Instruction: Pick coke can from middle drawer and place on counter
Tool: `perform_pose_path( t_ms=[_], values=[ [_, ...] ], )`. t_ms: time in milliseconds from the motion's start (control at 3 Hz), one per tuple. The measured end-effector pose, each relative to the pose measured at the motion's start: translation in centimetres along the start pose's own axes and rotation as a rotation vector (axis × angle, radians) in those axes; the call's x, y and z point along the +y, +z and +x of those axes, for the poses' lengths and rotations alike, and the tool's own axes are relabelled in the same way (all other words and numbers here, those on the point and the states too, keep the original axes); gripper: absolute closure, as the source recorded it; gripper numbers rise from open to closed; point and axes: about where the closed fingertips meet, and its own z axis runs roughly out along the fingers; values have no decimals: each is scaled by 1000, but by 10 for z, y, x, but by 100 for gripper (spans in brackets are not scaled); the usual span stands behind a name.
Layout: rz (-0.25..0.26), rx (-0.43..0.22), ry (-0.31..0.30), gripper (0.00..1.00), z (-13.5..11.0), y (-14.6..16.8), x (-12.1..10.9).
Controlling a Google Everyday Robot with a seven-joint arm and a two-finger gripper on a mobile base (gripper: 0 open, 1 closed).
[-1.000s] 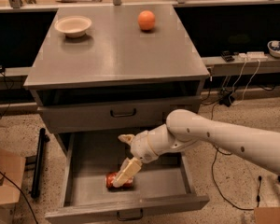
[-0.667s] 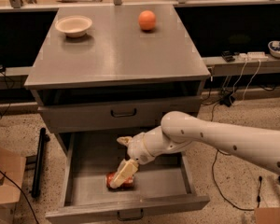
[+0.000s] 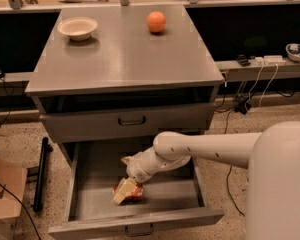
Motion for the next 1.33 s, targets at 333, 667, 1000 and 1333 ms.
perform_pose_path(
  t_ms=[333, 667, 1000, 1333],
  values=[
    [-4, 98, 27, 0, 39, 42, -28],
    [6, 154, 56, 0, 69, 57, -42],
    [-12, 174, 134, 18, 97, 60, -38],
    [-8, 179, 152, 42, 99, 56, -29]
  ],
)
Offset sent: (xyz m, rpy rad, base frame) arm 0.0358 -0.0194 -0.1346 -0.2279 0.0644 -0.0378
